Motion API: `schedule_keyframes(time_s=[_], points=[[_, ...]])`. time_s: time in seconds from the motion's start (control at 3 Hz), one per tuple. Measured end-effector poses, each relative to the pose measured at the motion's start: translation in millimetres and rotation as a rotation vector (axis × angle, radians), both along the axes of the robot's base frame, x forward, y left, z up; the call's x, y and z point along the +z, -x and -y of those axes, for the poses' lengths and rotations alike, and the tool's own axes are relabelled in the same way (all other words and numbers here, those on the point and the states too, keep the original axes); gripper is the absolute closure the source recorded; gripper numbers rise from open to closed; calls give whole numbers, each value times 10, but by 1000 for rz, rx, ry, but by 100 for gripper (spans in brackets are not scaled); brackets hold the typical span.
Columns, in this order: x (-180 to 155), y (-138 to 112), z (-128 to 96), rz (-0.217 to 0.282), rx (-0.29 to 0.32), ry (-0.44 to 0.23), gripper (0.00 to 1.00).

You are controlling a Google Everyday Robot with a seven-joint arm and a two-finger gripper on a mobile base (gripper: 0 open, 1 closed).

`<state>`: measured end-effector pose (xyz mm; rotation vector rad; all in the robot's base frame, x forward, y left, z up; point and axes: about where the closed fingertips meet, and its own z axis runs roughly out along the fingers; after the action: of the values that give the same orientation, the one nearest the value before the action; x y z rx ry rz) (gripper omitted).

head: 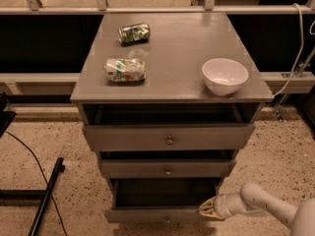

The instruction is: Open bottom drawer

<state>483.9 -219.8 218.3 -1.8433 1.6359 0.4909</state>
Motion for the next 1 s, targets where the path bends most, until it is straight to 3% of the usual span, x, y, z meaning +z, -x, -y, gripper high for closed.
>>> schedule_keyframes(time_s=[0.33, 0.67, 1.0], points=[[285, 187, -118, 35, 18, -34, 40], [273, 239, -163, 27, 23, -41, 9], [266, 245, -177, 26, 25, -42, 0]])
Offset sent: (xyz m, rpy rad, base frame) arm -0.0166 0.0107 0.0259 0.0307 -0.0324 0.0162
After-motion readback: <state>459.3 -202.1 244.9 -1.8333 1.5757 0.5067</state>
